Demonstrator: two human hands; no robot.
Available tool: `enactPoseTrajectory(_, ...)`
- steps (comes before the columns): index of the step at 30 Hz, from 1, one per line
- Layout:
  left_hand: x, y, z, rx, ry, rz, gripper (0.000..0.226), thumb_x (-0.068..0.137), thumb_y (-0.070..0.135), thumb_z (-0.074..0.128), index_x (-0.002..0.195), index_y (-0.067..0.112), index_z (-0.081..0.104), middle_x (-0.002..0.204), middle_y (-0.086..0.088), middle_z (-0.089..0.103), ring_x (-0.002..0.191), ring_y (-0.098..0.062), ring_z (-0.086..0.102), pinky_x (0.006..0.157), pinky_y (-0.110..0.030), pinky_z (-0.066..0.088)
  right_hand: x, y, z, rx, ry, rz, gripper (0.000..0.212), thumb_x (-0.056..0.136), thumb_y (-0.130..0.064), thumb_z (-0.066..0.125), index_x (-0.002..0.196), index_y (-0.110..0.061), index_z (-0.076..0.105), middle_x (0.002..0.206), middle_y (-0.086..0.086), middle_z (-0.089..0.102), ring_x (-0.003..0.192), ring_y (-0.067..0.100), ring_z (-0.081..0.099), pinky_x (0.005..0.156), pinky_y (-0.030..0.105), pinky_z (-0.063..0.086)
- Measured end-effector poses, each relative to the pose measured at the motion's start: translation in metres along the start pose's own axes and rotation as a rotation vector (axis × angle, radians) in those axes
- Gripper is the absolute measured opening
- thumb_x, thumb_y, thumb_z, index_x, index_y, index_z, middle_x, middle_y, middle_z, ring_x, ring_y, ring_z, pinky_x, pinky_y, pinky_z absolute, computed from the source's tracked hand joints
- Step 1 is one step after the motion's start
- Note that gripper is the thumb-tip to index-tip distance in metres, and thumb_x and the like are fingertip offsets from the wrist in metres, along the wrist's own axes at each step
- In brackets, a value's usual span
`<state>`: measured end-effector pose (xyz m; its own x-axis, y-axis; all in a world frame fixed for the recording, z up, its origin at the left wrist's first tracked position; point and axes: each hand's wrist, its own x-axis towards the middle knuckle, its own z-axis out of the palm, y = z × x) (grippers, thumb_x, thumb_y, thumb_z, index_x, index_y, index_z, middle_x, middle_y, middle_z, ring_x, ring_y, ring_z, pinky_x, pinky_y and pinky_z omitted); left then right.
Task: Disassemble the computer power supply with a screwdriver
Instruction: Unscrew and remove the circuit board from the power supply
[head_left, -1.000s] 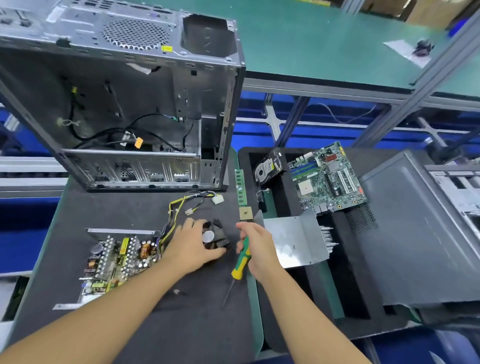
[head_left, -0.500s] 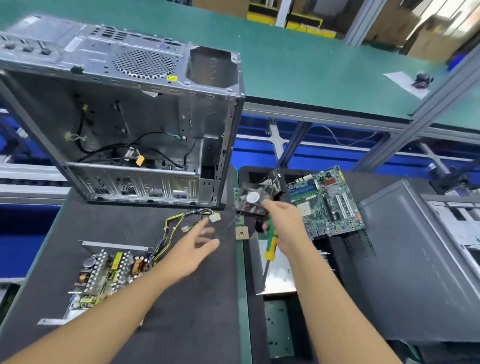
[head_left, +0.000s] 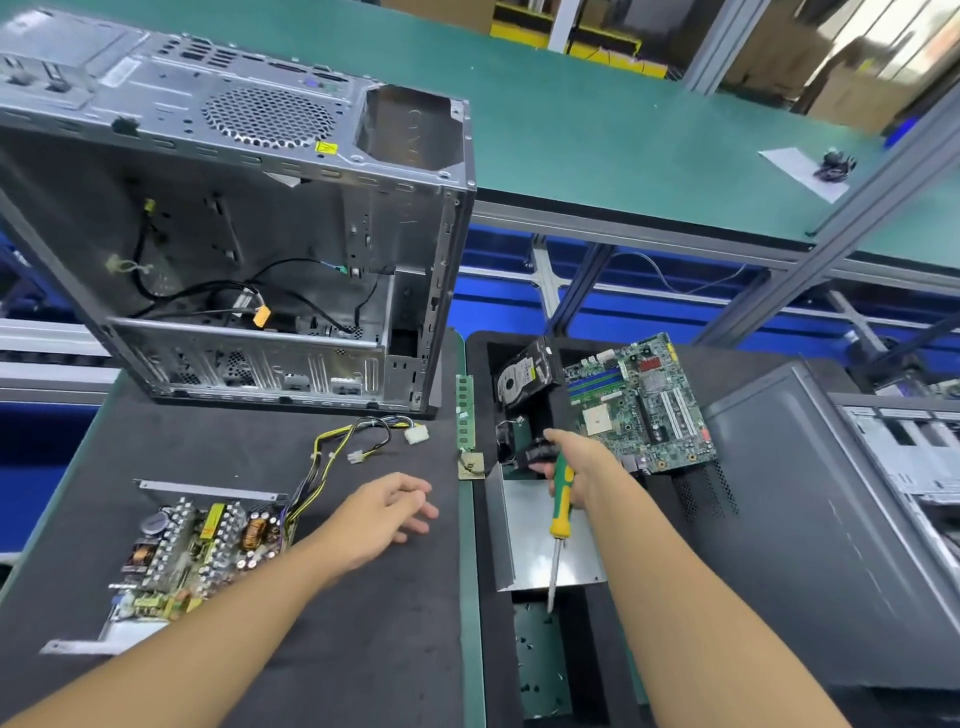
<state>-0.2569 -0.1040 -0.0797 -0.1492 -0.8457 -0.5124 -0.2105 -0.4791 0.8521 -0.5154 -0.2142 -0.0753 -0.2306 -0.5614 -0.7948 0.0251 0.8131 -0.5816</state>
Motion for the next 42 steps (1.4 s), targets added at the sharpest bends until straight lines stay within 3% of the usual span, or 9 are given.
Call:
enactPoseTrajectory(4, 0.001, 0.001, -0.008, 0.020, 0.022, -0.006, 0.018, 0.105, 0.018, 0.046, 0.112, 0.021, 0.062, 0.100, 0.004, 0.076, 0.086, -0.010, 0.073, 0.076, -0.023, 0.053, 0.016, 0.010, 0.014, 0.030, 0.015, 0.011, 0.029, 0.101, -0.024, 0.055, 0.123, -0.005, 0.055, 0.126, 0.020, 0.064, 0.030, 0.013, 0.051, 0.045, 0.024, 0.031)
enactPoseTrajectory(9, -0.002, -0.001, -0.019, 0.009, 0.048, -0.014, 0.017, 0.105, 0.018, 0.046, 0.111, 0.020, 0.061, 0.100, 0.003, 0.076, 0.087, -0.012, 0.073, 0.075, -0.023, 0.052, 0.022, 0.020, 0.016, 0.034, -0.002, 0.089, 0.035, 0.102, -0.025, 0.048, 0.134, -0.010, 0.050, 0.127, 0.017, 0.063, 0.060, 0.018, 0.059, 0.049, 0.026, 0.034)
enactPoseTrajectory(14, -0.006, -0.003, -0.032, 0.030, 0.047, 0.009, 0.017, 0.106, 0.016, 0.044, 0.111, 0.016, 0.060, 0.098, 0.000, 0.075, 0.086, -0.014, 0.073, 0.073, -0.023, 0.053, 0.019, 0.016, 0.013, -0.084, 0.066, 0.056, 0.016, 0.095, -0.016, 0.047, 0.107, -0.008, 0.053, 0.070, 0.008, 0.049, 0.047, 0.017, 0.040, 0.049, 0.026, 0.032)
enactPoseTrajectory(19, -0.014, 0.004, -0.054, 0.021, 0.023, 0.099, 0.017, 0.105, 0.015, 0.045, 0.105, 0.016, 0.062, 0.087, 0.003, 0.076, 0.082, -0.016, 0.074, 0.069, -0.024, 0.055, -0.019, -0.008, 0.031, -0.075, 0.094, -0.119, 0.008, 0.092, -0.018, 0.048, 0.088, -0.010, 0.046, 0.062, 0.006, 0.036, 0.047, 0.019, 0.035, 0.049, 0.027, 0.030)
enactPoseTrajectory(25, -0.033, 0.009, -0.098, 0.002, 0.088, 0.232, 0.019, 0.105, 0.013, 0.046, 0.103, 0.015, 0.065, 0.083, 0.003, 0.075, 0.078, -0.017, 0.073, 0.063, -0.026, 0.057, -0.086, -0.028, 0.083, 0.089, -0.122, -0.212, 0.027, 0.090, -0.028, 0.054, 0.067, -0.017, 0.046, 0.057, -0.002, 0.036, 0.040, 0.015, 0.033, 0.045, 0.023, 0.030)
enactPoseTrajectory(30, -0.054, -0.003, -0.159, 0.432, 0.125, 0.356, 0.019, 0.099, 0.023, 0.054, 0.094, 0.037, 0.066, 0.087, 0.021, 0.072, 0.078, -0.001, 0.066, 0.068, -0.020, 0.050, -0.125, -0.004, 0.141, 0.158, -0.246, -0.231, 0.026, 0.090, -0.028, 0.057, 0.068, -0.020, 0.048, 0.062, -0.005, 0.037, 0.040, 0.012, 0.034, 0.046, 0.023, 0.031)
enactPoseTrajectory(33, -0.064, -0.021, -0.196, 0.817, 0.057, 0.474, 0.016, 0.091, 0.025, 0.061, 0.094, 0.040, 0.065, 0.098, 0.023, 0.063, 0.096, 0.002, 0.055, 0.086, -0.028, 0.043, -0.142, 0.017, 0.176, 0.134, -0.290, -0.367, 0.014, 0.088, -0.021, 0.065, 0.080, -0.013, 0.059, 0.066, -0.002, 0.042, 0.042, 0.014, 0.039, 0.047, 0.024, 0.035)
enactPoseTrajectory(37, -0.073, -0.054, -0.210, 1.230, -0.038, 0.687, 0.011, 0.081, 0.034, 0.063, 0.089, 0.034, 0.071, 0.108, 0.016, 0.055, 0.109, -0.012, 0.048, 0.092, -0.036, 0.035, -0.156, 0.041, 0.207, -0.320, -0.465, -0.524, 0.015, 0.088, -0.023, 0.071, 0.079, -0.015, 0.062, 0.068, -0.005, 0.055, 0.046, 0.015, 0.047, 0.046, 0.022, 0.037)
enactPoseTrajectory(42, -0.071, -0.083, -0.211, 1.172, -0.020, 0.766, 0.012, 0.079, 0.034, 0.074, 0.091, 0.032, 0.071, 0.129, 0.007, 0.056, 0.126, -0.019, 0.047, 0.103, -0.043, 0.036, -0.157, 0.087, 0.234, -1.282, -0.450, -0.380, 0.045, 0.083, -0.054, 0.069, 0.075, -0.013, 0.055, 0.054, -0.004, 0.058, 0.044, 0.014, 0.054, 0.049, 0.021, 0.041)
